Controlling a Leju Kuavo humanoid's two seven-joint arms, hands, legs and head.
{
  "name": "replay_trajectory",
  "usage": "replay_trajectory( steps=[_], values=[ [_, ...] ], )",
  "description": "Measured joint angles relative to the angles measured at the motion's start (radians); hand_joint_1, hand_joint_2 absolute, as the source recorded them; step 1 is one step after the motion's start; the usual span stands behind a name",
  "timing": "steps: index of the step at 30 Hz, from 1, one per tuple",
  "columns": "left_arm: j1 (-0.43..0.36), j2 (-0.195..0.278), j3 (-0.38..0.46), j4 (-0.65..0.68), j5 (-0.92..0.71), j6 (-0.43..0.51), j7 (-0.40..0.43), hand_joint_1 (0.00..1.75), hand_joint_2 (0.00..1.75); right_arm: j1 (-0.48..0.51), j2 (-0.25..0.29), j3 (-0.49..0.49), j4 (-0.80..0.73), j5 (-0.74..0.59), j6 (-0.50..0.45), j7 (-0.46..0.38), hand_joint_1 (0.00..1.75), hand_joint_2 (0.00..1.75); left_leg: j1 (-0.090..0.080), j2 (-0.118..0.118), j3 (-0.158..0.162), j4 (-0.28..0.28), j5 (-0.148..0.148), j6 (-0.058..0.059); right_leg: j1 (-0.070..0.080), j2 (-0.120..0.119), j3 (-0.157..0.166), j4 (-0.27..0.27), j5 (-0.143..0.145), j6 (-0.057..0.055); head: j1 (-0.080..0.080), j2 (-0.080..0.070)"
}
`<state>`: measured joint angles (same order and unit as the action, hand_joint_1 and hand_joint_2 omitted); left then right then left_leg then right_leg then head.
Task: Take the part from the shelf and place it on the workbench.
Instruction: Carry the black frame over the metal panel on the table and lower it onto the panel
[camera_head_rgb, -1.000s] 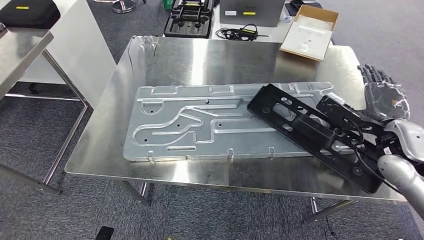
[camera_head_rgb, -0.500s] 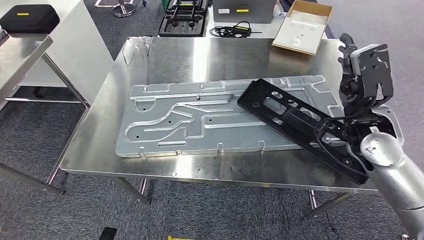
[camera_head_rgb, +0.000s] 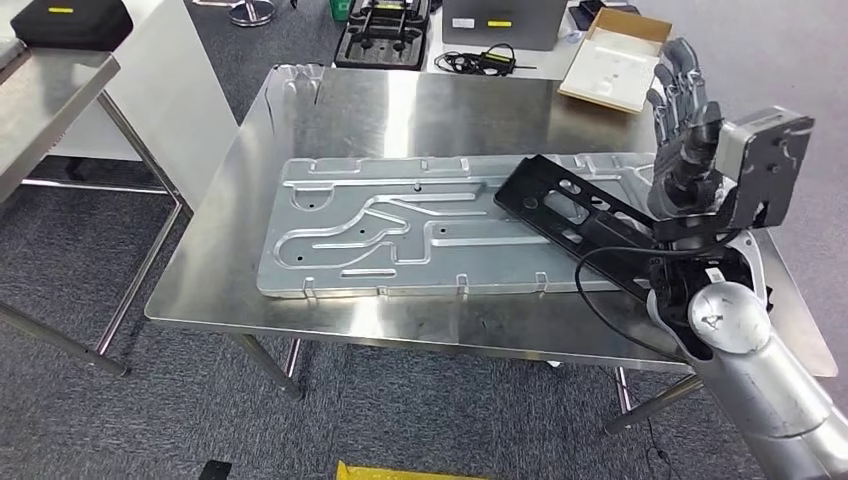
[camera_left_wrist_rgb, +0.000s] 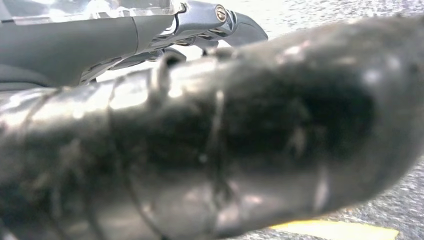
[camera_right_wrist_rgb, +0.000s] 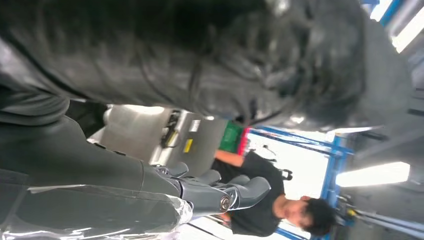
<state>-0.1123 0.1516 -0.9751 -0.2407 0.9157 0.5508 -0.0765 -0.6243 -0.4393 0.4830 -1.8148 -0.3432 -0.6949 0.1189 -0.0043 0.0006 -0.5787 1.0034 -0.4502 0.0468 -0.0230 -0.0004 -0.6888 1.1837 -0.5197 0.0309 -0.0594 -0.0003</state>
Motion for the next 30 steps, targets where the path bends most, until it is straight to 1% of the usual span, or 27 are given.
replay_trajectory(
  steps=[1, 2, 3, 4, 5, 6, 7, 8, 10, 11, 12, 13, 14, 16, 17, 18, 19, 20, 21, 22, 23, 24, 26, 27, 28, 29, 30],
  values=[
    [0.000, -0.001, 0.000, 0.000, 0.002, 0.000, 0.001, 0.00, 0.00, 0.008, 0.006, -0.005, -0.007, -0.002, 0.000, -0.010, 0.00, 0.00, -0.002, 0.000, -0.007, 0.001, 0.004, 0.004, 0.001, 0.000, -0.019, 0.060, -0.038, -0.001, 0.001, 0.000],
    [0.000, -0.002, 0.000, 0.000, 0.004, 0.000, 0.001, 0.00, 0.00, 0.016, 0.012, -0.008, -0.012, -0.004, 0.000, -0.018, 0.00, 0.00, -0.004, 0.000, -0.015, 0.002, 0.008, 0.006, 0.002, 0.000, -0.029, 0.104, -0.061, -0.001, 0.001, 0.000],
    [0.000, -0.003, 0.000, 0.000, 0.006, -0.001, 0.001, 0.00, 0.00, 0.023, 0.016, -0.011, -0.016, -0.004, 0.000, -0.024, 0.00, 0.00, -0.005, 0.000, -0.022, 0.005, 0.012, 0.006, 0.002, 0.000, -0.025, 0.119, -0.064, -0.003, 0.001, 0.000],
    [0.001, -0.004, 0.000, 0.000, 0.007, -0.001, 0.001, 0.00, 0.00, 0.029, 0.020, -0.014, -0.019, -0.002, 0.000, -0.029, 0.00, 0.00, -0.007, 0.000, -0.030, 0.008, 0.015, 0.006, 0.003, 0.000, -0.003, 0.097, -0.049, -0.005, 0.001, 0.000],
    [0.001, -0.005, 0.000, 0.000, 0.009, -0.002, 0.001, 0.00, 0.00, 0.032, 0.025, -0.018, -0.023, 0.002, 0.000, -0.034, 0.00, 0.00, -0.007, 0.000, -0.038, 0.014, 0.018, 0.005, 0.004, 0.000, 0.037, 0.043, -0.023, -0.008, 0.001, 0.000],
    [0.001, -0.006, 0.000, 0.000, 0.012, -0.002, 0.001, 0.00, 0.00, 0.034, 0.029, -0.024, -0.027, 0.007, 0.000, -0.040, 0.00, 0.00, -0.008, -0.001, -0.045, 0.020, 0.019, 0.003, 0.006, 0.000, 0.081, -0.026, -0.005, -0.011, 0.001, 0.000],
    [0.001, -0.006, 0.000, 0.000, 0.014, -0.003, 0.000, 0.00, 0.00, 0.037, 0.035, -0.030, -0.032, 0.012, 0.000, -0.047, 0.00, 0.00, -0.009, -0.001, -0.051, 0.025, 0.021, 0.000, 0.009, 0.000, 0.114, -0.081, 0.012, -0.015, 0.000, 0.000],
    [0.001, -0.007, 0.000, 0.000, 0.016, -0.003, -0.002, 0.00, 0.00, 0.039, 0.040, -0.036, -0.036, 0.015, 0.000, -0.056, 0.00, 0.00, -0.010, -0.001, -0.055, 0.028, 0.024, -0.004, 0.012, 0.000, 0.134, -0.116, 0.019, -0.018, 0.000, 0.000],
    [0.002, -0.008, 0.001, 0.000, 0.021, -0.002, -0.009, 0.00, 0.00, 0.046, 0.051, -0.045, -0.046, 0.014, 0.000, -0.082, 0.00, 0.00, -0.010, -0.002, -0.059, 0.030, 0.032, -0.014, 0.018, 0.001, 0.135, -0.130, 0.027, -0.025, 0.001, 0.000],
    [0.003, -0.007, 0.003, 0.000, 0.023, -0.002, -0.012, 0.00, 0.00, 0.050, 0.056, -0.048, -0.050, 0.011, 0.000, -0.094, 0.00, 0.00, -0.011, -0.002, -0.061, 0.030, 0.036, -0.018, 0.015, 0.001, 0.132, -0.135, 0.031, -0.030, 0.003, 0.000],
    [0.003, -0.007, 0.005, 0.000, 0.026, -0.002, -0.014, 0.00, 0.00, 0.054, 0.063, -0.051, -0.053, 0.009, 0.000, -0.104, 0.00, 0.00, -0.011, -0.004, -0.066, 0.034, 0.032, -0.024, 0.012, 0.001, 0.129, -0.139, 0.037, -0.036, 0.002, 0.000],
    [0.003, -0.007, 0.009, 0.000, 0.027, -0.001, -0.016, 0.00, 0.00, 0.057, 0.068, -0.053, -0.057, 0.009, 0.000, -0.110, 0.00, 0.00, -0.010, -0.005, -0.075, 0.051, 0.014, -0.031, 0.009, 0.000, 0.123, -0.142, 0.044, -0.041, 0.000, 0.000],
    [0.004, -0.007, 0.012, 0.000, 0.028, -0.001, -0.019, 0.00, 0.00, 0.059, 0.072, -0.055, -0.059, 0.014, 0.000, -0.112, 0.00, 0.00, -0.008, -0.005, -0.091, 0.087, -0.019, -0.038, 0.006, -0.001, 0.116, -0.144, 0.052, -0.046, -0.002, 0.000],
    [0.004, -0.008, 0.016, 0.000, 0.032, 0.000, -0.025, 0.00, 0.00, 0.063, 0.078, -0.056, -0.063, 0.032, 0.001, -0.107, 0.00, 0.00, 0.000, -0.005, -0.131, 0.205, -0.103, -0.052, 0.004, -0.001, 0.098, -0.144, 0.065, -0.051, -0.006, 0.000],
    [0.005, -0.008, 0.017, 0.000, 0.034, 0.000, -0.028, 0.00, 0.00, 0.067, 0.079, -0.056, -0.063, 0.043, 0.001, -0.099, 0.00, 0.00, 0.004, -0.005, -0.145, 0.260, -0.130, -0.057, 0.004, -0.001, 0.088, -0.143, 0.072, -0.050, -0.006, 0.000],
    [0.005, -0.008, 0.017, 0.000, 0.036, 0.000, -0.030, 0.00, 0.00, 0.072, 0.080, -0.057, -0.064, 0.054, 0.001, -0.090, 0.00, 0.00, 0.007, -0.005, -0.146, 0.289, -0.138, -0.060, 0.004, -0.001, 0.079, -0.142, 0.078, -0.049, -0.006, 0.000],
    [0.005, -0.008, 0.018, 0.000, 0.037, 0.000, -0.031, 0.00, 0.00, 0.076, 0.081, -0.057, -0.064, 0.066, 0.001, -0.080, 0.00, 0.00, 0.009, -0.005, -0.130, 0.283, -0.127, -0.062, 0.003, -0.001, 0.070, -0.141, 0.084, -0.047, -0.006, 0.000],
    [0.005, -0.008, 0.018, 0.000, 0.037, 0.001, -0.032, 0.00, 0.00, 0.080, 0.082, -0.057, -0.066, 0.078, 0.001, -0.072, 0.00, 0.00, 0.011, -0.005, -0.094, 0.238, -0.104, -0.062, 0.002, -0.001, 0.062, -0.140, 0.089, -0.044, -0.006, 0.000],
    [0.005, -0.008, 0.019, 0.000, 0.038, 0.001, -0.032, 0.00, 0.00, 0.083, 0.083, -0.058, -0.068, 0.090, 0.001, -0.066, 0.00, 0.00, 0.012, -0.005, -0.046, 0.169, -0.081, -0.062, 0.001, 0.000, 0.056, -0.139, 0.094, -0.040, -0.007, 0.000],
    [0.004, -0.008, 0.020, 0.000, 0.038, 0.001, -0.033, 0.00, 0.00, 0.084, 0.084, -0.059, -0.070, 0.102, 0.001, -0.058, 0.00, 0.00, 0.011, -0.006, 0.000, 0.099, -0.067, -0.059, 0.000, 0.000, 0.052, -0.138, 0.098, -0.035, -0.007, 0.000],
    [0.003, -0.008, 0.022, 0.000, 0.039, 0.002, -0.033, 0.00, 0.00, 0.085, 0.085, -0.060, -0.073, 0.114, 0.001, -0.050, 0.00, 0.00, 0.008, -0.007, 0.033, 0.047, -0.059, -0.054, 0.000, 0.000, 0.049, -0.139, 0.103, -0.029, -0.006, 0.000],
    [0.003, -0.008, 0.023, 0.000, 0.039, 0.002, -0.034, 0.00, 0.00, 0.086, 0.085, -0.061, -0.075, 0.124, 0.001, -0.043, 0.00, 0.00, 0.005, -0.008, 0.049, 0.018, -0.059, -0.049, 0.000, -0.001, 0.048, -0.139, 0.108, -0.023, -0.007, 0.000],
    [0.003, -0.007, 0.026, 0.000, 0.039, 0.002, -0.035, 0.00, 0.00, 0.088, 0.085, -0.062, -0.077, 0.143, 0.001, -0.030, 0.00, 0.00, 0.002, -0.008, 0.047, 0.009, -0.053, -0.036, 0.001, 0.000, 0.048, -0.144, 0.119, -0.009, -0.007, 0.000],
    [0.003, -0.008, 0.026, 0.000, 0.040, 0.002, -0.035, 0.00, 0.00, 0.090, 0.085, -0.062, -0.077, 0.152, 0.001, -0.024, 0.00, 0.00, 0.003, -0.006, 0.045, 0.004, -0.046, -0.029, 0.001, 0.000, 0.046, -0.141, 0.117, -0.003, -0.008, 0.000],
    [0.003, -0.008, 0.027, 0.000, 0.041, 0.002, -0.035, 0.00, 0.00, 0.091, 0.085, -0.062, -0.077, 0.160, 0.001, -0.019, 0.00, 0.00, 0.004, -0.003, 0.042, -0.001, -0.038, -0.020, 0.002, 0.001, 0.039, -0.128, 0.102, 0.001, -0.007, 0.000],
    [0.002, -0.009, 0.028, 0.000, 0.041, 0.002, -0.035, 0.00, 0.00, 0.092, 0.085, -0.062, -0.077, 0.168, 0.000, -0.014, 0.00, 0.00, 0.006, 0.000, 0.038, -0.006, -0.029, -0.010, 0.003, 0.001, 0.027, -0.096, 0.073, 0.003, -0.006, 0.000],
    [0.002, -0.009, 0.029, 0.000, 0.042, 0.002, -0.035, 0.00, 0.00, 0.093, 0.085, -0.062, -0.077, 0.175, 0.000, -0.009, 0.00, 0.00, 0.005, 0.002, 0.032, -0.008, -0.021, -0.003, 0.002, 0.001, 0.007, -0.045, 0.030, 0.003, -0.004, 0.000]
  ],
)
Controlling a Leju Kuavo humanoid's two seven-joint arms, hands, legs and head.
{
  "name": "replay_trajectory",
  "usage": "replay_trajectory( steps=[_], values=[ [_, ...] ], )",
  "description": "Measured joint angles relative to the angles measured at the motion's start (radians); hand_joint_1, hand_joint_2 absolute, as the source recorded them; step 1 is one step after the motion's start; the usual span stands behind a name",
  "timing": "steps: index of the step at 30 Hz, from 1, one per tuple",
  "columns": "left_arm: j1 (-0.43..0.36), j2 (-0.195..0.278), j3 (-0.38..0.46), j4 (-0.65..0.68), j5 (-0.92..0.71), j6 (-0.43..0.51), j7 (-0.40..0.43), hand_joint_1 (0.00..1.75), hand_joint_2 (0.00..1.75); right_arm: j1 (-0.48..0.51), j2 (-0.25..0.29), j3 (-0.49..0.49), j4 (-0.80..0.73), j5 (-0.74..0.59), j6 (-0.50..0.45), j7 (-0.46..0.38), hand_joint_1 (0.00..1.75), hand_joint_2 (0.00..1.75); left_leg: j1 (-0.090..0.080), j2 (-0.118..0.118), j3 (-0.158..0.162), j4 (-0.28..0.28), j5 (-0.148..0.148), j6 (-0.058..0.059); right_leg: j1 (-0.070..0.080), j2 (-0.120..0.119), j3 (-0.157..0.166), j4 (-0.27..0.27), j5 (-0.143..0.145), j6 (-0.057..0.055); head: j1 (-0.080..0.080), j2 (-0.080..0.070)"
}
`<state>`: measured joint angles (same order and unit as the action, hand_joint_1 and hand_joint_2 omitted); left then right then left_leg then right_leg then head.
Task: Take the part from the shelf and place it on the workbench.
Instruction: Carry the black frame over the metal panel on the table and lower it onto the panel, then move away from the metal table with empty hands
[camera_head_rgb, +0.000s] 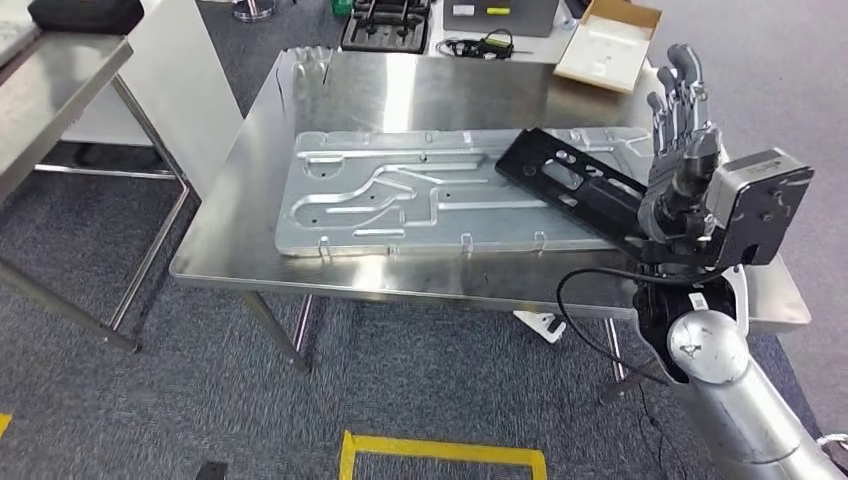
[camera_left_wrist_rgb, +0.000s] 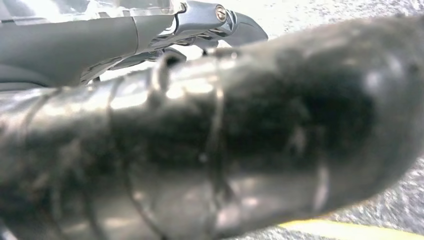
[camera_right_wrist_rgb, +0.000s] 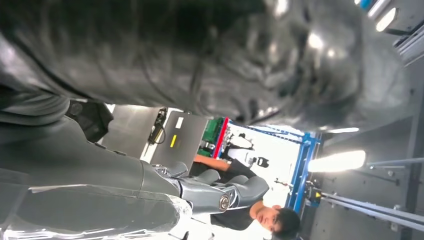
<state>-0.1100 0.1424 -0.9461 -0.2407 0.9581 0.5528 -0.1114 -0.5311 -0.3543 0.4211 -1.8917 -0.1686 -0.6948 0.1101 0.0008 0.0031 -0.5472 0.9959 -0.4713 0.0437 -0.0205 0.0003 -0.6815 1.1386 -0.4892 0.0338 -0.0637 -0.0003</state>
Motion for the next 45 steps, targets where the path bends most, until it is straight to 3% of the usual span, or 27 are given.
replay_trajectory(
  steps=[2, 3, 4, 6, 8, 9, 12, 14, 17, 18, 19, 20, 23, 25, 28, 30, 32, 33, 34, 35, 36, 38, 39, 40, 43, 45],
  values=[
    [0.000, 0.000, 0.002, 0.000, 0.001, 0.000, 0.000, 0.00, 0.00, 0.003, 0.000, 0.000, 0.000, 0.015, -0.001, 0.010, 0.00, 0.00, -0.004, 0.002, -0.019, 0.001, 0.013, 0.008, 0.001, 0.000, -0.039, 0.124, -0.074, 0.001, 0.002, 0.000],
    [0.000, 0.000, 0.002, 0.000, 0.002, 0.000, 0.000, 0.00, 0.00, 0.006, 0.000, 0.000, 0.000, 0.024, -0.001, 0.016, 0.00, 0.00, -0.007, 0.002, -0.029, 0.003, 0.019, 0.009, 0.001, 0.000, -0.044, 0.161, -0.086, 0.001, 0.003, 0.000],
    [0.001, 0.000, 0.003, 0.000, 0.002, 0.000, 0.000, 0.00, 0.00, 0.007, 0.000, 0.000, 0.000, 0.033, -0.001, 0.022, 0.00, 0.00, -0.009, 0.002, -0.038, 0.005, 0.024, 0.009, 0.001, 0.000, -0.031, 0.163, -0.079, 0.000, 0.003, 0.000],
    [0.001, 0.000, 0.004, 0.000, 0.002, 0.000, 0.000, 0.00, 0.00, 0.008, 0.000, 0.000, 0.000, 0.050, -0.001, 0.034, 0.00, 0.00, -0.010, 0.001, -0.053, 0.014, 0.031, 0.006, 0.002, 0.000, 0.046, 0.063, -0.033, -0.005, 0.003, 0.000],
    [0.001, 0.000, 0.004, 0.000, 0.003, 0.000, 0.000, 0.00, 0.00, 0.005, 0.000, 0.000, 0.000, 0.064, -0.001, 0.045, 0.00, 0.00, -0.013, 0.000, -0.066, 0.025, 0.036, 0.000, 0.007, 0.000, 0.122, -0.055, -0.009, -0.013, 0.002, 0.000],
    [0.000, 0.000, 0.005, 0.000, 0.004, 0.000, 0.000, 0.00, 0.00, 0.004, -0.001, 0.000, -0.001, 0.071, 0.000, 0.049, 0.00, 0.00, -0.013, 0.000, -0.070, 0.029, 0.038, -0.005, 0.010, 0.000, 0.139, -0.087, -0.006, -0.017, 0.003, 0.000],
    [0.002, -0.001, 0.009, 0.000, 0.007, 0.003, 0.001, 0.00, 0.00, 0.000, -0.003, 0.002, -0.002, 0.098, 0.000, 0.063, 0.00, 0.00, -0.013, -0.002, -0.079, 0.032, 0.048, -0.022, 0.010, -0.001, 0.133, -0.102, 0.005, -0.032, 0.005, 0.000],
    [0.002, -0.001, 0.012, 0.000, 0.008, 0.005, 0.001, 0.00, 0.00, -0.002, -0.003, 0.005, -0.003, 0.114, 0.000, 0.073, 0.00, 0.00, -0.011, -0.005, -0.097, 0.066, 0.012, -0.035, 0.004, -0.003, 0.122, -0.111, 0.022, -0.045, 0.003, 0.000],
    [0.002, -0.001, 0.014, 0.000, 0.008, 0.007, 0.000, 0.00, 0.00, -0.004, -0.006, 0.010, -0.003, 0.113, 0.001, 0.089, 0.00, 0.00, 0.000, -0.006, -0.153, 0.233, -0.107, -0.053, 0.001, -0.004, 0.092, -0.112, 0.046, -0.053, -0.001, 0.000],
    [0.002, -0.001, 0.014, 0.000, 0.009, 0.007, -0.001, 0.00, 0.00, -0.004, -0.008, 0.011, -0.003, 0.110, 0.001, 0.092, 0.00, 0.00, 0.004, -0.006, -0.162, 0.278, -0.126, -0.058, 0.001, -0.004, 0.080, -0.111, 0.054, -0.052, -0.002, 0.000],
    [0.003, -0.001, 0.015, 0.000, 0.009, 0.007, -0.003, 0.00, 0.00, -0.003, -0.009, 0.013, -0.003, 0.107, 0.001, 0.093, 0.00, 0.00, 0.007, -0.006, -0.156, 0.291, -0.124, -0.061, 0.000, -0.003, 0.069, -0.109, 0.060, -0.050, -0.002, 0.000],
    [0.003, -0.001, 0.015, 0.000, 0.010, 0.007, -0.005, 0.00, 0.00, -0.003, -0.010, 0.014, -0.003, 0.107, 0.001, 0.095, 0.00, 0.00, 0.010, -0.006, -0.131, 0.266, -0.105, -0.064, -0.002, -0.003, 0.059, -0.107, 0.066, -0.047, -0.002, 0.000],
    [0.001, -0.001, 0.015, 0.000, 0.010, 0.008, -0.012, 0.00, 0.00, -0.003, -0.017, 0.017, -0.005, 0.124, 0.001, 0.106, 0.00, 0.00, 0.011, -0.007, 0.000, 0.073, -0.048, -0.063, -0.006, -0.004, 0.039, -0.100, 0.081, -0.031, -0.001, 0.000],
    [0.000, -0.001, 0.016, 0.000, 0.012, 0.010, -0.014, 0.00, 0.00, -0.003, -0.022, 0.018, -0.008, 0.138, 0.001, 0.117, 0.00, 0.00, 0.005, -0.010, 0.032, 0.016, -0.045, -0.052, -0.006, -0.004, 0.035, -0.099, 0.091, -0.017, -0.002, 0.000],
    [0.001, -0.002, 0.017, 0.000, 0.014, 0.012, -0.015, 0.00, 0.00, -0.002, -0.034, 0.018, -0.008, 0.147, 0.000, 0.130, 0.00, 0.00, 0.004, -0.007, 0.022, 0.008, -0.027, -0.027, -0.006, -0.003, 0.028, -0.095, 0.094, 0.002, -0.002, 0.000],
    [0.001, -0.003, 0.017, 0.000, 0.015, 0.013, -0.015, 0.00, 0.00, -0.001, -0.045, 0.018, -0.008, 0.151, 0.000, 0.134, 0.00, 0.00, 0.007, -0.002, 0.009, 0.001, -0.008, -0.009, -0.006, -0.001, 0.002, -0.034, 0.034, 0.007, 0.000, 0.000],
    [0.001, -0.003, 0.018, 0.000, 0.017, 0.013, -0.014, 0.00, 0.00, 0.001, -0.053, 0.019, -0.008, 0.157, -0.001, 0.138, 0.00, 0.00, 0.003, 0.000, -0.010, 0.001, 0.007, 0.000, -0.004, -0.001, -0.037, 0.089, -0.052, 0.007, 0.003, 0.000],
    [0.001, -0.003, 0.018, 0.000, 0.017, 0.013, -0.013, 0.00, 0.00, 0.003, -0.056, 0.020, -0.008, 0.162, -0.001, 0.141, 0.00, 0.00, 0.000, 0.001, -0.020, 0.002, 0.014, 0.002, -0.003, -0.001, -0.048, 0.141, -0.076, 0.008, 0.003, 0.000],
    [0.001, -0.003, 0.018, 0.000, 0.017, 0.013, -0.012, 0.00, 0.00, 0.005, -0.058, 0.022, -0.008, 0.165, -0.001, 0.144, 0.00, 0.00, -0.002, 0.001, -0.030, 0.004, 0.020, 0.002, -0.003, -0.001, -0.046, 0.166, -0.078, 0.007, 0.003, 0.000],
    [0.001, -0.003, 0.018, 0.000, 0.018, 0.013, -0.012, 0.00, 0.00, 0.006, -0.060, 0.024, -0.008, 0.170, -0.001, 0.148, 0.00, 0.00, -0.003, 0.001, -0.039, 0.006, 0.026, 0.002, -0.002, -0.001, -0.026, 0.155, -0.063, 0.005, 0.003, 0.000],
    [0.001, -0.003, 0.018, 0.000, 0.019, 0.013, -0.011, 0.00, 0.00, 0.006, -0.063, 0.027, -0.009, 0.175, 0.000, 0.151, 0.00, 0.00, -0.004, 0.001, -0.047, 0.009, 0.030, 0.000, -0.001, -0.001, 0.012, 0.109, -0.038, 0.002, 0.003, 0.000],
    [0.001, -0.003, 0.018, 0.000, 0.021, 0.013, -0.010, 0.00, 0.00, 0.000, -0.069, 0.036, -0.011, 0.187, 0.000, 0.154, 0.00, 0.00, -0.005, 0.000, -0.061, 0.020, 0.035, -0.005, 0.004, -0.001, 0.101, -0.023, -0.008, -0.007, 0.003, 0.000],
    [0.001, -0.003, 0.018, 0.000, 0.024, 0.014, -0.010, 0.00, 0.00, -0.004, -0.073, 0.040, -0.013, 0.193, 0.000, 0.155, 0.00, 0.00, -0.006, -0.001, -0.066, 0.024, 0.038, -0.009, 0.007, -0.001, 0.129, -0.069, -0.003, -0.012, 0.003, 0.000],
    [0.001, -0.003, 0.018, 0.000, 0.026, 0.014, -0.010, 0.00, 0.00, -0.009, -0.076, 0.044, -0.016, 0.196, 0.002, 0.156, 0.00, 0.00, -0.007, -0.001, -0.070, 0.028, 0.042, -0.014, 0.010, 0.000, 0.142, -0.095, -0.005, -0.016, 0.003, 0.000],
    [0.003, 0.000, 0.019, 0.000, 0.025, 0.016, -0.009, 0.00, 0.00, -0.022, -0.082, 0.060, -0.020, 0.198, 0.007, 0.157, 0.00, 0.00, -0.007, -0.004, -0.080, 0.032, 0.049, -0.031, 0.009, -0.002, 0.133, -0.107, 0.008, -0.031, 0.006, 0.000],
    [0.002, 0.007, 0.020, 0.001, 0.021, 0.019, -0.008, 0.00, 0.00, -0.033, -0.085, 0.069, -0.025, 0.197, 0.011, 0.156, 0.00, 0.00, -0.005, -0.007, -0.104, 0.082, 0.000, -0.043, 0.003, -0.004, 0.119, -0.113, 0.025, -0.043, 0.004, 0.000]
  ],
)
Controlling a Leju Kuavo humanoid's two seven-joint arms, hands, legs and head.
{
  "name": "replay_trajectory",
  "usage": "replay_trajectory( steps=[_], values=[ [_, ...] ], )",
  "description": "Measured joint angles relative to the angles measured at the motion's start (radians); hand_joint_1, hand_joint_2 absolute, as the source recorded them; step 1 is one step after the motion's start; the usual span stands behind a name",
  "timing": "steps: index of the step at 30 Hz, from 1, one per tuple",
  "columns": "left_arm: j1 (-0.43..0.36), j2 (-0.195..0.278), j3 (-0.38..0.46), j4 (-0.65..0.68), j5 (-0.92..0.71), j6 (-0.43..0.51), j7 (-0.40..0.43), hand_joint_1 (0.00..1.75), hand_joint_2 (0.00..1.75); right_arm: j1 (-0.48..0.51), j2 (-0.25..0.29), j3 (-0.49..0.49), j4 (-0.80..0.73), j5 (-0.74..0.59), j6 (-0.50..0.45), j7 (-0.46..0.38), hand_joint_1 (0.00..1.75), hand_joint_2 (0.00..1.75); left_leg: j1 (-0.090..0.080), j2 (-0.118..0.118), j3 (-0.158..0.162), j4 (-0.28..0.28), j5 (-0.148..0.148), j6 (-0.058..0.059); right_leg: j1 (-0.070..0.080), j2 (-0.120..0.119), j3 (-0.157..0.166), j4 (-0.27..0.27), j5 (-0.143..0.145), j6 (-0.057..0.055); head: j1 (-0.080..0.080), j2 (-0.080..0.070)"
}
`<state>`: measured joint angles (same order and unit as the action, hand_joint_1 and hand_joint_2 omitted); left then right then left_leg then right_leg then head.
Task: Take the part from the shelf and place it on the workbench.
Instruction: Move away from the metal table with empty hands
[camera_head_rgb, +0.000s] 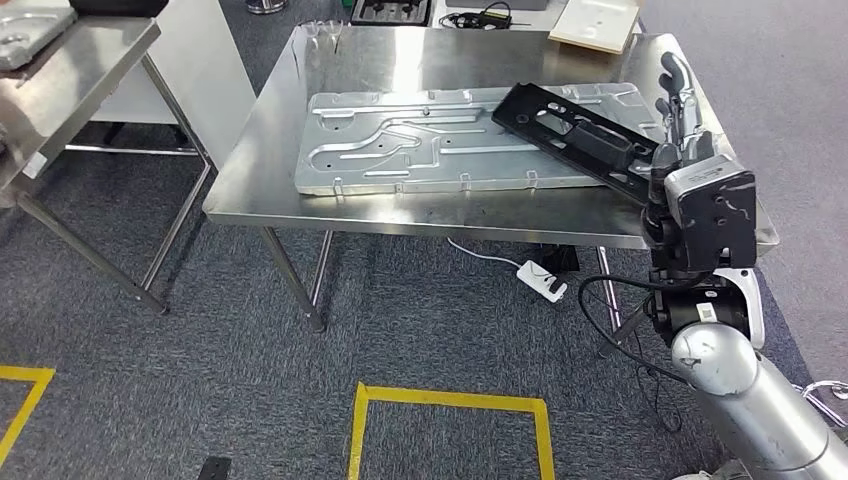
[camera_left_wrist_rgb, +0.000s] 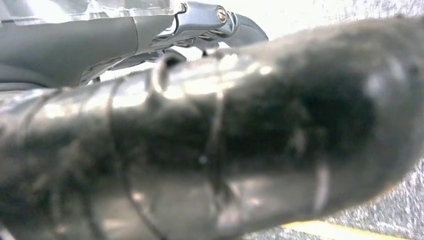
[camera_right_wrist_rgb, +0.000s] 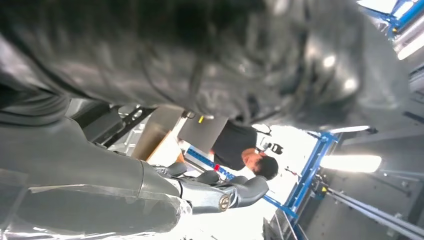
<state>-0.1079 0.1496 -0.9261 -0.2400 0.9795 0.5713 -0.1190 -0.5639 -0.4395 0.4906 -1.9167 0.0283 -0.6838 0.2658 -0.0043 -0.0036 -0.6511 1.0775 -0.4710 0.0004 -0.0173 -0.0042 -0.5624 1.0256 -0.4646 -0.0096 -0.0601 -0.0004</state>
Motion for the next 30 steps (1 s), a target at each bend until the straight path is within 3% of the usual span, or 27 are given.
replay_trajectory(
  steps=[2, 3, 4, 5, 7, 9, 10, 13, 15, 18, 19, 20, 21, 23, 25, 28, 30],
  values=[
    [-0.001, 0.009, 0.002, 0.000, 0.002, 0.003, 0.001, 0.00, 0.00, -0.009, -0.004, 0.008, -0.008, 0.000, 0.006, 0.002, 0.00, 0.00, 0.005, 0.000, -0.040, 0.116, -0.085, -0.011, 0.000, -0.001, -0.021, 0.002, 0.016, -0.007, -0.003, 0.000],
    [-0.001, 0.013, 0.003, 0.000, 0.004, 0.004, 0.001, 0.00, 0.00, -0.011, -0.007, 0.012, -0.012, 0.001, 0.008, 0.004, 0.00, 0.00, 0.006, 0.000, -0.056, 0.172, -0.114, -0.014, 0.001, -0.001, -0.032, 0.003, 0.023, -0.008, -0.003, 0.000],
    [0.000, 0.016, 0.004, 0.000, 0.007, 0.005, 0.003, 0.00, 0.00, -0.011, -0.010, 0.015, -0.015, 0.002, 0.011, 0.007, 0.00, 0.00, 0.007, 0.000, -0.058, 0.204, -0.123, -0.016, 0.001, -0.001, -0.043, 0.005, 0.029, -0.008, -0.003, 0.000],
    [0.000, 0.018, 0.006, 0.000, 0.010, 0.006, 0.005, 0.00, 0.00, -0.012, -0.012, 0.017, -0.018, 0.003, 0.013, 0.011, 0.00, 0.00, 0.007, 0.000, -0.043, 0.201, -0.114, -0.016, 0.001, 0.000, -0.054, 0.008, 0.036, -0.007, -0.003, 0.000],
    [-0.001, 0.023, 0.011, 0.000, 0.015, 0.007, 0.011, 0.00, 0.00, -0.016, -0.016, 0.022, -0.022, 0.005, 0.021, 0.014, 0.00, 0.00, 0.007, 0.000, 0.039, 0.091, -0.067, -0.011, 0.001, 0.000, -0.072, 0.012, 0.048, -0.002, -0.003, 0.000],
    [-0.003, 0.027, 0.015, 0.000, 0.015, 0.006, 0.020, 0.00, 0.00, -0.024, -0.017, 0.027, -0.024, 0.008, 0.027, 0.015, 0.00, 0.00, 0.002, 0.000, 0.118, -0.033, -0.045, -0.001, 0.002, -0.001, -0.083, 0.013, 0.060, 0.007, -0.002, 0.000],
    [-0.004, 0.028, 0.016, 0.000, 0.014, 0.006, 0.026, 0.00, 0.00, -0.028, -0.018, 0.029, -0.025, 0.009, 0.030, 0.015, 0.00, 0.00, -0.001, -0.001, 0.133, -0.063, -0.044, 0.004, 0.002, -0.001, -0.085, 0.013, 0.065, 0.013, -0.003, 0.000],
    [-0.004, 0.029, 0.017, 0.000, 0.012, 0.004, 0.043, 0.00, 0.00, -0.037, -0.019, 0.036, -0.025, 0.016, 0.034, 0.015, 0.00, 0.00, -0.002, 0.000, 0.127, -0.078, -0.029, 0.023, 0.001, -0.001, -0.087, 0.009, 0.079, 0.032, -0.005, 0.000],
    [-0.004, 0.028, 0.017, 0.000, 0.010, 0.003, 0.049, 0.00, 0.00, -0.041, -0.022, 0.040, -0.025, 0.020, 0.034, 0.016, 0.00, 0.00, 0.002, 0.004, 0.119, -0.089, -0.008, 0.038, 0.002, 0.002, -0.104, 0.044, 0.040, 0.039, -0.003, 0.000],
    [-0.005, 0.028, 0.017, 0.000, 0.007, 0.000, 0.050, 0.00, 0.00, -0.045, -0.025, 0.044, -0.025, 0.023, 0.034, 0.021, 0.00, 0.00, 0.001, 0.008, 0.089, -0.091, 0.018, 0.049, 0.002, 0.003, -0.156, 0.213, -0.087, 0.044, -0.001, 0.000],
    [-0.004, 0.028, 0.017, 0.000, 0.007, -0.001, 0.049, 0.00, 0.00, -0.044, -0.025, 0.046, -0.025, 0.023, 0.033, 0.023, 0.00, 0.00, 0.000, 0.008, 0.077, -0.089, 0.025, 0.049, 0.001, 0.003, -0.162, 0.257, -0.103, 0.045, -0.001, 0.000],
    [-0.004, 0.028, 0.017, 0.000, 0.007, -0.002, 0.048, 0.00, 0.00, -0.044, -0.025, 0.048, -0.025, 0.024, 0.032, 0.025, 0.00, 0.00, -0.001, 0.008, 0.065, -0.086, 0.032, 0.049, 0.001, 0.003, -0.153, 0.272, -0.096, 0.045, -0.001, 0.000],
    [-0.004, 0.028, 0.017, 0.000, 0.007, -0.004, 0.048, 0.00, 0.00, -0.045, -0.026, 0.049, -0.025, 0.024, 0.032, 0.026, 0.00, 0.00, -0.001, 0.008, 0.053, -0.082, 0.038, 0.047, 0.001, 0.003, -0.127, 0.253, -0.074, 0.045, -0.001, 0.000],
    [-0.004, 0.027, 0.017, 0.000, 0.008, -0.005, 0.049, 0.00, 0.00, -0.048, -0.025, 0.051, -0.025, 0.024, 0.031, 0.028, 0.00, 0.00, -0.002, 0.007, 0.033, -0.071, 0.046, 0.042, 0.002, 0.003, -0.037, 0.136, -0.038, 0.039, 0.000, 0.000],
    [-0.004, 0.027, 0.017, 0.000, 0.009, -0.005, 0.051, 0.00, 0.00, -0.054, -0.026, 0.053, -0.025, 0.023, 0.030, 0.031, 0.00, 0.00, -0.004, 0.006, 0.020, -0.060, 0.054, 0.033, 0.006, 0.004, 0.031, 0.028, -0.040, 0.031, -0.002, 0.000],
    [-0.003, 0.027, 0.017, 0.000, 0.008, -0.004, 0.052, 0.00, 0.00, -0.054, -0.027, 0.054, -0.025, 0.023, 0.025, 0.037, 0.00, 0.00, -0.004, 0.004, 0.011, -0.056, 0.068, 0.017, 0.008, 0.004, 0.037, -0.002, -0.040, 0.016, -0.002, 0.000],
    [0.000, 0.026, 0.017, 0.000, 0.007, -0.003, 0.049, 0.00, 0.00, -0.048, -0.031, 0.054, -0.026, 0.023, 0.019, 0.043, 0.00, 0.00, -0.002, 0.002, -0.007, -0.024, 0.034, 0.005, 0.005, 0.002, 0.025, -0.006, -0.024, 0.002, -0.004, 0.000]
  ],
)
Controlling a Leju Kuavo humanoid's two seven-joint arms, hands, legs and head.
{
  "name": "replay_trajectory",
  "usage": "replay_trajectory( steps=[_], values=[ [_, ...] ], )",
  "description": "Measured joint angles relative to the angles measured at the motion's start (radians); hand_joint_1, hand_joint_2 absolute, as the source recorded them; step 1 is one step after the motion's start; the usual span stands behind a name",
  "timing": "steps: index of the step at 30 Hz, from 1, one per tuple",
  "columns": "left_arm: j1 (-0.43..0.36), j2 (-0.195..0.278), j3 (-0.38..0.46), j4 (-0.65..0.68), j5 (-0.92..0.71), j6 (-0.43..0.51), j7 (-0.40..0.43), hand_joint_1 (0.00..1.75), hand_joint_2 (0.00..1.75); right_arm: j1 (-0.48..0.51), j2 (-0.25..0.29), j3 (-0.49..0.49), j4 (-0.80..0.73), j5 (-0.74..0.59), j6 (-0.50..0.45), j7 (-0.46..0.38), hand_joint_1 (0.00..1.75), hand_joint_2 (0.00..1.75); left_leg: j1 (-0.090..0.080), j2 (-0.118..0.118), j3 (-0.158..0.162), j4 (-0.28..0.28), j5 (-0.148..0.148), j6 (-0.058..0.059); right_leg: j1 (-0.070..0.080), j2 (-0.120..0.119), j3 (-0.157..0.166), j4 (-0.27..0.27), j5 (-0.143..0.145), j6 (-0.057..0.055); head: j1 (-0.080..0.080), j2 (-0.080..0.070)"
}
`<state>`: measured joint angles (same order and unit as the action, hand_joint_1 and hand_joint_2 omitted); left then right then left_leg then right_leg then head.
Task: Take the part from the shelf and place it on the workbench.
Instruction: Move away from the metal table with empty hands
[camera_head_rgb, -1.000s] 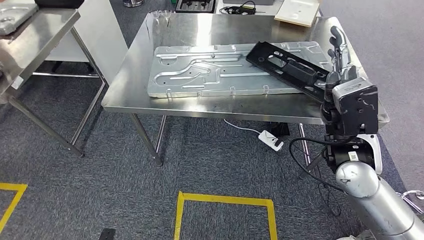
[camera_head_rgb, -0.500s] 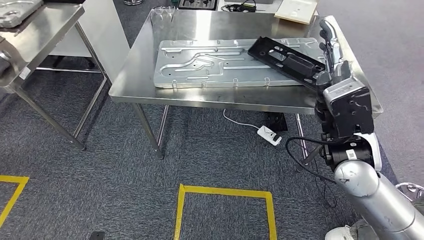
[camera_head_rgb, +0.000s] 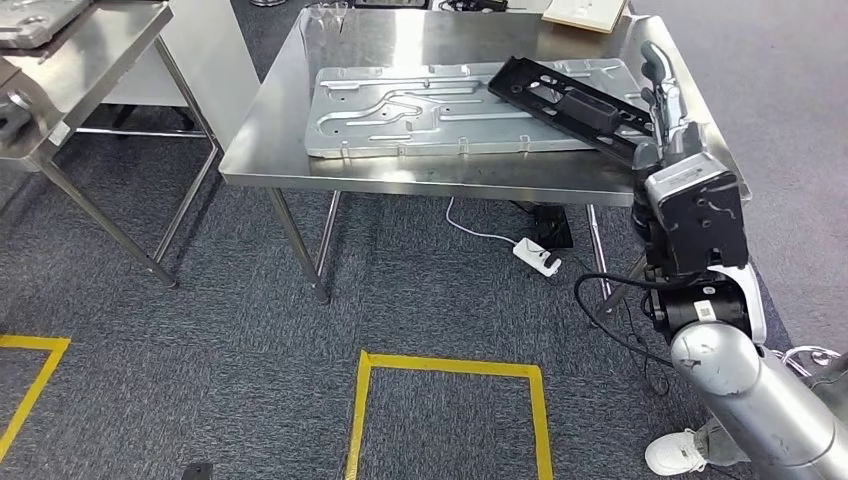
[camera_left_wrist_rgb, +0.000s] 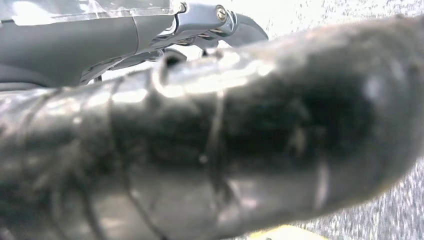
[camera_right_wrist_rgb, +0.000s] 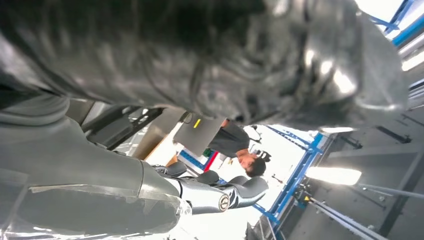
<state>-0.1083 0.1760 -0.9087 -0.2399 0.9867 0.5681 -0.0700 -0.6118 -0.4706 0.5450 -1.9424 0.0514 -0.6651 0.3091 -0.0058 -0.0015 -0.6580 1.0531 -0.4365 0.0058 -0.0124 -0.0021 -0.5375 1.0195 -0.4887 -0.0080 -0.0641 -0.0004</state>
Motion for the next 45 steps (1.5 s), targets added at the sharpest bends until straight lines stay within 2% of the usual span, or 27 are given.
replay_trajectory(
  steps=[3, 4, 5, 6, 8, 10, 11, 13, 15, 18, 19, 20, 21, 22, 24, 26, 29, 30, 32, 34, 35, 36, 37, 39, 41, 44, 45],
  values=[
    [0.001, -0.003, 0.000, 0.000, -0.001, 0.004, -0.010, 0.00, 0.00, 0.016, -0.013, 0.000, -0.007, -0.001, -0.010, 0.011, 0.00, 0.00, 0.007, 0.000, -0.057, 0.168, -0.125, -0.016, 0.000, -0.001, -0.029, 0.000, 0.023, -0.011, -0.004, 0.000],
    [0.002, -0.004, 0.000, 0.000, -0.001, 0.005, -0.012, 0.00, 0.00, 0.023, -0.019, 0.000, -0.010, -0.002, -0.012, 0.013, 0.00, 0.00, 0.008, 0.000, -0.068, 0.220, -0.147, -0.019, 0.001, -0.001, -0.040, 0.001, 0.030, -0.011, -0.005, 0.000],
    [0.002, -0.004, 0.000, 0.000, -0.001, 0.006, -0.013, 0.00, 0.00, 0.030, -0.024, 0.000, -0.012, -0.003, -0.012, 0.016, 0.00, 0.00, 0.008, 0.000, -0.066, 0.244, -0.147, -0.020, 0.001, -0.001, -0.051, 0.004, 0.036, -0.011, -0.005, 0.000],
    [0.002, -0.005, 0.000, 0.000, -0.001, 0.006, -0.013, 0.00, 0.00, 0.036, -0.028, 0.000, -0.013, -0.003, -0.012, 0.018, 0.00, 0.00, 0.008, 0.000, -0.046, 0.231, -0.130, -0.019, 0.002, 0.000, -0.062, 0.007, 0.042, -0.010, -0.005, 0.000],
    [0.001, -0.005, 0.000, 0.000, -0.001, 0.007, -0.010, 0.00, 0.00, 0.045, -0.037, 0.000, -0.018, -0.003, -0.012, 0.023, 0.00, 0.00, 0.007, -0.001, 0.041, 0.114, -0.084, -0.010, 0.002, 0.001, -0.077, 0.013, 0.051, -0.005, -0.005, 0.000],
    [-0.001, -0.004, 0.000, 0.000, -0.001, 0.008, -0.008, 0.00, 0.00, 0.051, -0.046, 0.000, -0.022, -0.002, -0.011, 0.030, 0.00, 0.00, 0.002, -0.002, 0.120, -0.007, -0.073, 0.001, 0.003, 0.001, -0.086, 0.016, 0.060, 0.004, -0.004, 0.000],
    [-0.001, -0.003, 0.000, 0.000, -0.001, 0.008, -0.007, 0.00, 0.00, 0.055, -0.049, 0.000, -0.024, 0.000, -0.012, 0.034, 0.00, 0.00, -0.001, -0.002, 0.135, -0.035, -0.077, 0.005, 0.003, 0.001, -0.088, 0.015, 0.065, 0.010, -0.004, 0.000],
    [-0.001, -0.003, 0.000, 0.000, -0.001, 0.009, -0.006, 0.00, 0.00, 0.067, -0.058, 0.000, -0.028, 0.004, -0.015, 0.040, 0.00, 0.00, -0.002, -0.003, 0.135, -0.050, -0.070, 0.016, 0.003, 0.000, -0.090, 0.014, 0.075, 0.022, -0.003, 0.000],
    [0.000, -0.004, 0.000, 0.000, 0.000, 0.010, -0.007, 0.00, 0.00, 0.079, -0.068, -0.001, -0.032, 0.008, -0.021, 0.044, 0.00, 0.00, 0.003, 0.002, 0.130, -0.062, -0.053, 0.032, 0.004, 0.001, -0.100, 0.035, 0.052, 0.032, -0.001, 0.000],
    [0.000, -0.005, 0.000, 0.000, 0.001, 0.009, -0.008, 0.00, 0.00, 0.095, -0.081, -0.003, -0.038, 0.010, -0.027, 0.049, 0.00, 0.00, 0.004, 0.008, 0.108, -0.067, -0.030, 0.048, 0.002, 0.003, -0.152, 0.188, -0.068, 0.042, 0.002, 0.000],
    [0.000, -0.005, 0.000, 0.000, 0.001, 0.009, -0.008, 0.00, 0.00, 0.102, -0.084, -0.004, -0.039, 0.010, -0.027, 0.051, 0.00, 0.00, 0.004, 0.009, 0.098, -0.065, -0.023, 0.048, 0.000, 0.003, -0.166, 0.244, -0.095, 0.045, 0.002, 0.000],
    [0.000, -0.005, 0.000, 0.000, 0.002, 0.008, -0.008, 0.00, 0.00, 0.110, -0.085, -0.004, -0.041, 0.010, -0.027, 0.052, 0.00, 0.00, 0.004, 0.009, 0.087, -0.063, -0.017, 0.047, -0.002, 0.003, -0.168, 0.275, -0.101, 0.048, 0.002, 0.000],
    [0.000, -0.005, 0.000, 0.000, 0.002, 0.007, -0.008, 0.00, 0.00, 0.114, -0.086, -0.004, -0.042, 0.011, -0.027, 0.053, 0.00, 0.00, 0.004, 0.009, 0.077, -0.059, -0.012, 0.045, -0.004, 0.002, -0.153, 0.273, -0.087, 0.050, 0.002, 0.000],
    [0.000, -0.005, 0.000, 0.000, 0.002, 0.006, -0.008, 0.00, 0.00, 0.116, -0.087, -0.004, -0.043, 0.012, -0.027, 0.054, 0.00, 0.00, 0.004, 0.009, 0.067, -0.054, -0.007, 0.042, -0.007, 0.002, -0.120, 0.236, -0.062, 0.051, 0.002, 0.000],
    [-0.001, -0.005, 0.000, 0.000, 0.003, 0.005, -0.008, 0.00, 0.00, 0.117, -0.089, -0.004, -0.048, 0.014, -0.027, 0.054, 0.00, 0.00, 0.004, 0.008, 0.048, -0.039, -0.002, 0.035, -0.010, 0.003, -0.030, 0.105, -0.027, 0.053, 0.002, 0.000],
    [-0.002, -0.004, 0.000, 0.000, 0.003, 0.004, -0.010, 0.00, 0.00, 0.119, -0.092, -0.005, -0.052, 0.015, -0.028, 0.055, 0.00, 0.00, 0.002, 0.007, 0.033, -0.026, 0.005, 0.023, -0.007, 0.005, 0.017, 0.022, -0.026, 0.047, 0.002, 0.000],
    [0.000, -0.003, 0.000, 0.000, 0.005, 0.000, -0.013, 0.00, 0.00, 0.122, -0.093, -0.006, -0.054, 0.014, -0.027, 0.057, 0.00, 0.00, 0.003, 0.004, 0.020, -0.020, 0.015, 0.006, -0.005, 0.005, 0.004, 0.011, -0.016, 0.022, 0.002, 0.000],
    [0.002, -0.003, 0.000, 0.000, 0.006, -0.001, -0.014, 0.00, 0.00, 0.123, -0.093, -0.006, -0.055, 0.012, -0.026, 0.058, 0.00, 0.00, 0.004, 0.004, 0.011, -0.006, -0.002, 0.000, -0.005, 0.003, -0.003, 0.009, -0.008, 0.012, 0.000, 0.000],
    [0.002, -0.003, 0.000, 0.000, 0.008, -0.003, -0.015, 0.00, 0.00, 0.125, -0.093, -0.006, -0.056, 0.010, -0.025, 0.059, 0.00, 0.00, 0.009, 0.003, -0.022, 0.078, -0.079, -0.011, -0.006, 0.001, -0.021, 0.006, 0.009, -0.006, -0.003, 0.000],
    [0.002, -0.004, 0.000, 0.000, 0.009, -0.005, -0.015, 0.00, 0.00, 0.129, -0.093, -0.006, -0.057, 0.009, -0.023, 0.059, 0.00, 0.00, 0.010, 0.003, -0.055, 0.196, -0.156, -0.017, -0.003, 0.000, -0.043, 0.007, 0.025, -0.011, -0.004, 0.000],
    [0.002, -0.004, 0.001, 0.000, 0.009, -0.005, -0.015, 0.00, 0.00, 0.131, -0.093, -0.006, -0.057, 0.009, -0.022, 0.059, 0.00, 0.00, 0.011, 0.003, -0.058, 0.233, -0.167, -0.018, -0.002, 0.001, -0.054, 0.008, 0.032, -0.011, -0.004, 0.000],
    [0.002, -0.004, 0.001, 0.000, 0.010, -0.006, -0.015, 0.00, 0.00, 0.134, -0.093, -0.006, -0.057, 0.008, -0.020, 0.060, 0.00, 0.00, 0.010, 0.003, -0.045, 0.238, -0.158, -0.016, -0.001, 0.001, -0.065, 0.010, 0.039, -0.011, -0.004, 0.000],
    [0.002, -0.004, 0.001, 0.000, 0.010, -0.006, -0.015, 0.00, 0.00, 0.135, -0.093, -0.006, -0.057, 0.008, -0.017, 0.060, 0.00, 0.00, 0.009, 0.003, -0.014, 0.206, -0.134, -0.012, 0.001, 0.001, -0.075, 0.012, 0.045, -0.010, -0.004, 0.000],
    [0.001, -0.003, 0.001, 0.000, 0.010, -0.006, -0.016, 0.00, 0.00, 0.138, -0.093, -0.006, -0.058, 0.008, -0.013, 0.060, 0.00, 0.00, 0.004, 0.002, 0.080, 0.077, -0.093, 0.003, 0.003, 0.001, -0.088, 0.015, 0.057, -0.006, -0.004, 0.000],
    [-0.001, 0.000, 0.001, 0.000, 0.009, -0.006, -0.018, 0.00, 0.00, 0.137, -0.094, -0.006, -0.060, 0.008, -0.008, 0.061, 0.00, 0.00, -0.004, 0.001, 0.147, -0.031, -0.090, 0.017, 0.003, 0.000, -0.095, 0.015, 0.068, 0.004, -0.004, 0.000],
    [-0.002, 0.003, 0.002, 0.000, 0.011, -0.006, -0.020, 0.00, 0.00, 0.137, -0.095, -0.006, -0.060, 0.008, -0.001, 0.063, 0.00, 0.00, -0.008, 0.002, 0.156, -0.069, -0.081, 0.031, -0.001, -0.002, -0.098, 0.009, 0.083, 0.024, -0.005, 0.000],
    [-0.002, 0.003, 0.002, 0.000, 0.013, -0.007, -0.020, 0.00, 0.00, 0.137, -0.096, -0.006, -0.060, 0.008, 0.001, 0.063, 0.00, 0.00, -0.006, 0.005, 0.154, -0.076, -0.070, 0.037, -0.001, -0.002, -0.101, 0.016, 0.074, 0.029, -0.004, 0.000]
  ],
)
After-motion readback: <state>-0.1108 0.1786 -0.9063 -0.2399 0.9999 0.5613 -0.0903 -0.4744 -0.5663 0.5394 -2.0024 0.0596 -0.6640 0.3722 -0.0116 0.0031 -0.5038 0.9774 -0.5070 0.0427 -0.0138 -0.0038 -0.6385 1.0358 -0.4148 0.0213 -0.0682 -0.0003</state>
